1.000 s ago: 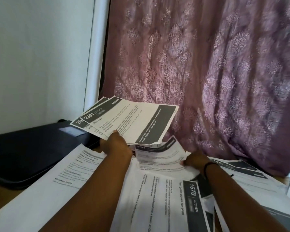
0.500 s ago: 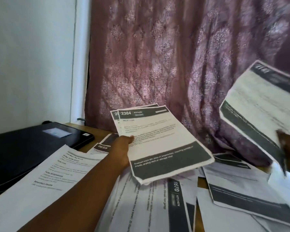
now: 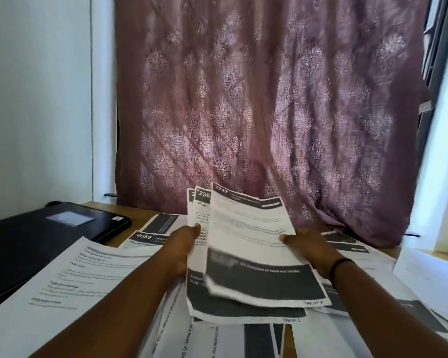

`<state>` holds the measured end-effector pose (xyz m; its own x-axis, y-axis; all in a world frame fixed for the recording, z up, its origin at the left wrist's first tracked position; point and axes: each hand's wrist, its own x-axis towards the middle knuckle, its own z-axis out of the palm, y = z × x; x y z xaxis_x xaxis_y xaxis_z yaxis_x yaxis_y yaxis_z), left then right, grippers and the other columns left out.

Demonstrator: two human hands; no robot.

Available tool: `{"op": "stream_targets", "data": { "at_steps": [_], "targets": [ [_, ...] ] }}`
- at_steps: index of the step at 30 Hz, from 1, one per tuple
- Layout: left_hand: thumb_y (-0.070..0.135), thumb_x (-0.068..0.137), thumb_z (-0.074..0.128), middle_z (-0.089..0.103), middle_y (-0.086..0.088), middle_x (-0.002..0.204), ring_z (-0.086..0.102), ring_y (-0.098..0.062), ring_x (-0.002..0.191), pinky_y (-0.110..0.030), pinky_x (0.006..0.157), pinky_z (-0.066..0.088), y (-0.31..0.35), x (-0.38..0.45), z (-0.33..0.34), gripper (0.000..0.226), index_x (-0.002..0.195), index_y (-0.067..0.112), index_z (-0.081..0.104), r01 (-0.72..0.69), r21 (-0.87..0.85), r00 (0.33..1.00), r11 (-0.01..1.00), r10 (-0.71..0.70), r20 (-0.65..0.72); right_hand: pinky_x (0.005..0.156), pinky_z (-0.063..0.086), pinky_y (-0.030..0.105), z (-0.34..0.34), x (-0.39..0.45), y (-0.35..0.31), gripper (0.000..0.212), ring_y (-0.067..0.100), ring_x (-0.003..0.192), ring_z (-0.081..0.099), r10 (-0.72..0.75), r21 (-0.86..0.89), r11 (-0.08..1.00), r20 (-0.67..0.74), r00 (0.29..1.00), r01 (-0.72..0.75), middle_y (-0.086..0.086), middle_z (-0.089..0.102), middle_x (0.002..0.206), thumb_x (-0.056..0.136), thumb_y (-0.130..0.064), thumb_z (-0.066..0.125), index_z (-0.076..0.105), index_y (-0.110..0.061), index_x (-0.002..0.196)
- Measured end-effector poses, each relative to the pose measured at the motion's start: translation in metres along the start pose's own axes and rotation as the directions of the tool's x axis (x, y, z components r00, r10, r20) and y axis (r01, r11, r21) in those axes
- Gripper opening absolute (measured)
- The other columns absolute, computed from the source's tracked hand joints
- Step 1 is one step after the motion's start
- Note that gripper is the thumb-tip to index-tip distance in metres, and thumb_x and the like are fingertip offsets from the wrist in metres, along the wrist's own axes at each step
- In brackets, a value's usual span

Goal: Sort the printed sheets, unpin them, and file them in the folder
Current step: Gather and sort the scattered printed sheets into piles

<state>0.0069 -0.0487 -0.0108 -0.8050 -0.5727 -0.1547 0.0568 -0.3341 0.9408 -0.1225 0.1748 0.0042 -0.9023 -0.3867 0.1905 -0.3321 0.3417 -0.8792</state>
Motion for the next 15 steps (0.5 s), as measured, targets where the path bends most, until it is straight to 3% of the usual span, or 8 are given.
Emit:
{"op": "stream_targets", "data": {
  "at_steps": [2, 5, 8, 10, 13, 15],
  "targets": [
    [0.027, 0.102, 0.041, 0.07, -0.018, 0.099, 0.065, -0.038, 0.088, -0.045, 0.069, 0.053, 0.002, 0.0, 0.0, 0.031, 0.109, 0.006, 0.062, 0.014, -0.046, 1.0, 0.999, -0.014, 0.016, 0.073, 0.053, 0.024, 0.004, 0.004, 0.0, 0.015, 0.017, 0.078, 0.071, 0.024, 0.047, 0.999, 0.055, 0.998, -0.026, 0.009, 0.073, 0.1, 0.086, -0.009, 0.069, 0.073, -0.007, 0.1],
    [0.043, 0.098, 0.044, 0.07, -0.019, 0.105, 0.063, -0.041, 0.102, -0.052, 0.079, 0.053, 0.006, 0.001, 0.0, 0.041, 0.104, 0.008, 0.066, 0.063, -0.116, 0.993, 0.991, -0.051, 0.102, 0.046, 0.045, 0.012, 0.01, -0.004, -0.008, 0.007, 0.004, 0.048, 0.064, 0.012, 0.025, 1.0, 0.094, 0.996, -0.014, 0.008, 0.071, 0.077, 0.087, -0.009, 0.068, 0.068, -0.009, 0.08],
    [0.028, 0.09, 0.064, 0.071, -0.022, 0.099, 0.069, -0.039, 0.092, -0.051, 0.082, 0.054, 0.006, -0.005, 0.001, 0.032, 0.107, 0.0, 0.066, 0.105, 0.031, 0.988, 0.994, -0.108, 0.107, 0.051, 0.051, 0.02, 0.015, -0.009, -0.018, 0.013, 0.011, 0.056, 0.067, -0.008, -0.014, 1.0, 0.137, 0.991, 0.01, 0.004, 0.072, 0.075, 0.087, -0.021, 0.07, 0.067, -0.009, 0.087],
    [0.005, 0.089, 0.062, 0.069, -0.024, 0.095, 0.067, -0.036, 0.077, -0.046, 0.069, 0.055, 0.01, -0.004, -0.001, 0.02, 0.105, -0.007, 0.062, 0.059, 0.102, 0.998, 0.993, -0.06, 0.001, 0.05, 0.051, 0.021, 0.011, -0.014, -0.032, 0.021, 0.015, 0.062, 0.067, -0.076, 0.072, 0.995, 0.162, 0.984, 0.065, -0.002, 0.072, 0.071, 0.09, -0.03, 0.066, 0.067, -0.009, 0.087],
    [-0.001, 0.092, 0.053, 0.067, -0.024, 0.099, 0.066, -0.035, 0.072, -0.044, 0.06, 0.055, 0.025, 0.008, -0.016, 0.021, 0.111, -0.008, 0.058, -0.042, -0.079, 0.996, 0.996, 0.035, -0.087, 0.05, 0.047, 0.022, -0.014, -0.023, -0.069, 0.03, 0.013, 0.061, 0.057, -0.178, 0.159, 0.971, -0.023, 0.984, 0.179, 0.0, 0.062, 0.079, 0.093, -0.043, 0.057, 0.061, -0.014, 0.096],
    [0.0, 0.095, 0.046, 0.072, -0.016, 0.081, 0.069, -0.029, 0.06, -0.042, 0.054, 0.057, 0.031, 0.014, -0.027, 0.013, 0.097, -0.002, 0.059, -0.089, -0.259, 0.99, 0.962, 0.056, -0.132, 0.053, 0.046, 0.024, -0.035, -0.038, -0.096, 0.024, 0.013, 0.064, 0.055, -0.276, 0.155, 0.945, -0.096, 0.956, 0.289, 0.004, 0.062, 0.089, 0.092, -0.043, 0.057, 0.06, -0.02, 0.095]
  ]
}}
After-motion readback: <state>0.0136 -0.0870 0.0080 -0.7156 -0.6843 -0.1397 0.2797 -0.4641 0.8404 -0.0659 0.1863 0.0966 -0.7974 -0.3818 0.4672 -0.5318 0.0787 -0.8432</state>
